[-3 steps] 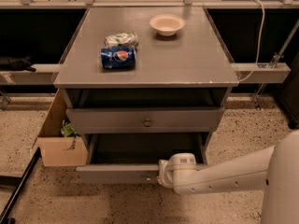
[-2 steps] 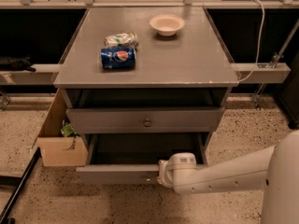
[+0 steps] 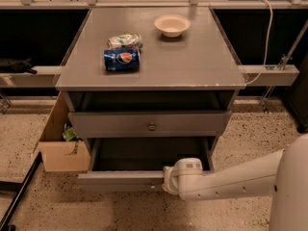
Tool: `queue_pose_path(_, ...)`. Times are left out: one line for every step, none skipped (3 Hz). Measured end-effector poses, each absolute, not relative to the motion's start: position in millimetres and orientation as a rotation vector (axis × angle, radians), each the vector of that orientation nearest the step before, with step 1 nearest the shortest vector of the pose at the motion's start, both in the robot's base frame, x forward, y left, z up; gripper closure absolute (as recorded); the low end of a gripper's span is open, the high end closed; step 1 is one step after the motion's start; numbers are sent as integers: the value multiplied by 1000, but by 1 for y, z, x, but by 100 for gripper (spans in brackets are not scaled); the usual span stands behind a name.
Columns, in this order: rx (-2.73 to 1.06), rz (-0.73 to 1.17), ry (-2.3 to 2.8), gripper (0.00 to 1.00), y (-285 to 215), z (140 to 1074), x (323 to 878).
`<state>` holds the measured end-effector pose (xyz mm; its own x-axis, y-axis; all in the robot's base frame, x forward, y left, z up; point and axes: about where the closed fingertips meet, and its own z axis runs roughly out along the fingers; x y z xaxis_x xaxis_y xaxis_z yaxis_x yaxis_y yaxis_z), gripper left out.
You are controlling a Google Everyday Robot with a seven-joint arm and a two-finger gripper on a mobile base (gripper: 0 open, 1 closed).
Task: Open middle drawer
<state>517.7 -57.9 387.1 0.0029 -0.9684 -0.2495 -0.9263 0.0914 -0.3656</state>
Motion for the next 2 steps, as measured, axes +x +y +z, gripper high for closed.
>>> queue_pose_path(-1854, -129, 1952, 100, -62, 383, 507)
queue_pose_path(-1857, -119, 1968, 100, -61, 381, 497)
